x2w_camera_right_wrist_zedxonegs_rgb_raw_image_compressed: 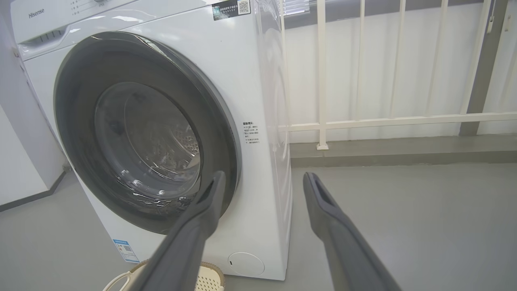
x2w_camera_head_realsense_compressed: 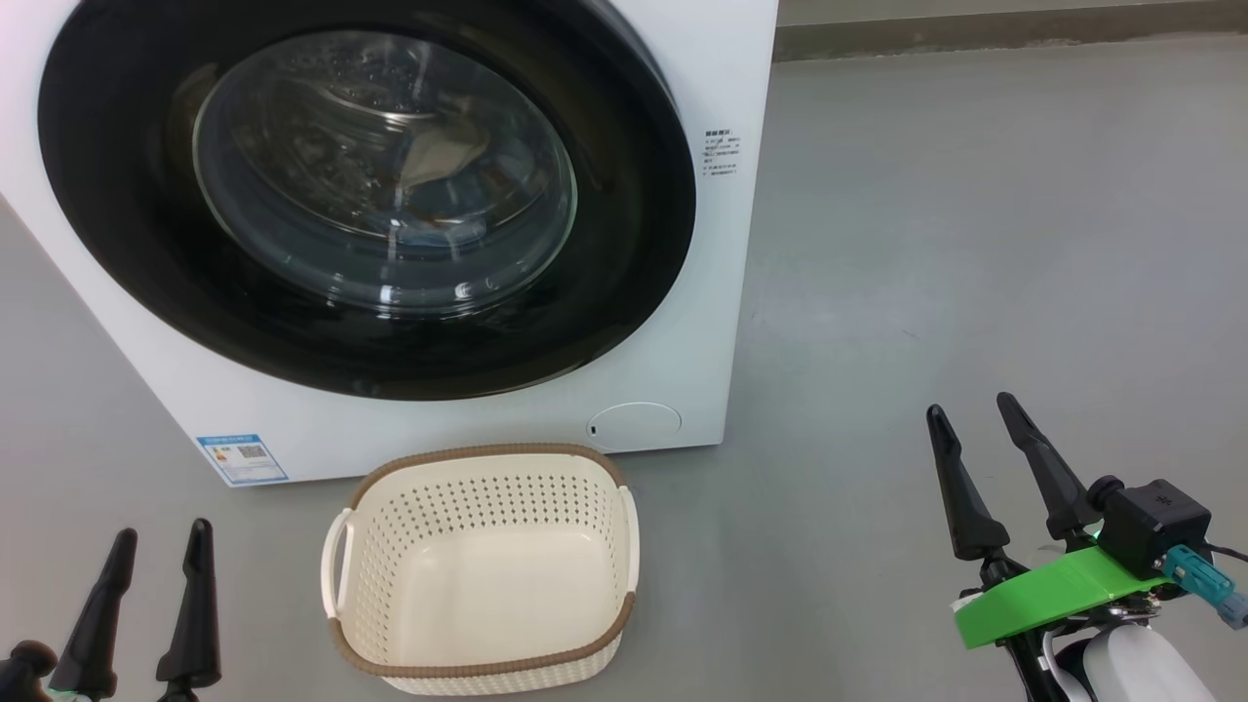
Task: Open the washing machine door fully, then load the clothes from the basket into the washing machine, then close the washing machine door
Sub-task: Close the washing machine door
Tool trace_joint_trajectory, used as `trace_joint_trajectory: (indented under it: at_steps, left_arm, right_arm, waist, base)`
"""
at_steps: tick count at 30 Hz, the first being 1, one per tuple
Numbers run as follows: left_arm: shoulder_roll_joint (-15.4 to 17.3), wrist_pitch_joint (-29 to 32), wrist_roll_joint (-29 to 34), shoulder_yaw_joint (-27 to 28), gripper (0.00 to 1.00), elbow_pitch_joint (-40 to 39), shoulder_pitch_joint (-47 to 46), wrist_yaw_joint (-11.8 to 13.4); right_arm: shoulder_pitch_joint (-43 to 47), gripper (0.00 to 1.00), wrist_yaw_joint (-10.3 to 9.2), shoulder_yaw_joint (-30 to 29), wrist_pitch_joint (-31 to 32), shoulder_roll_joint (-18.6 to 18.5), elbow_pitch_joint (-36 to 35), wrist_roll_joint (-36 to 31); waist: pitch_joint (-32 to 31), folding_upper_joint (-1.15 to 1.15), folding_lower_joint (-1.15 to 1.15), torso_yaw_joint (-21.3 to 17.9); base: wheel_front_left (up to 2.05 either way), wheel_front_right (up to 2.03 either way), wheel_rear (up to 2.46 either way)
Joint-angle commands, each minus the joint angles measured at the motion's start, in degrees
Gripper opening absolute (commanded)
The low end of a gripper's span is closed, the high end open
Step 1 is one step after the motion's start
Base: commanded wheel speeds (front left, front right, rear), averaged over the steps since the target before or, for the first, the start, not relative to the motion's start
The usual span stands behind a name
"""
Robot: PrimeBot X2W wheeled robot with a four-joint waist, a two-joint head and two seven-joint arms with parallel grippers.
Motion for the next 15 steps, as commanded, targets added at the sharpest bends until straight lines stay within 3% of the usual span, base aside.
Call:
trace_joint_trajectory:
  at_steps: [1, 15]
  left_arm:
    - [1.26, -0.37, -0.07, 2.34, 1.0, -0.84, -1.78, -0.2]
    - [0.93, -0.37, 0.91, 3.02, 1.0, -1.1, -1.77, -0.2]
  right_arm:
    - [-0.73, 1.0, -0.15, 1.08, -0.46, -0.26, -1.18, -0.47]
    - [-0.97, 1.0, -0.15, 1.48, -0.46, -0.03, -0.62, -0.58]
  waist:
    - [0.01, 0.0, 0.0, 0.03]
    - [-0.1, 0.0, 0.0, -0.04]
  base:
    - [0.0, 0.0, 0.0]
    - [0.0, 0.0, 0.0]
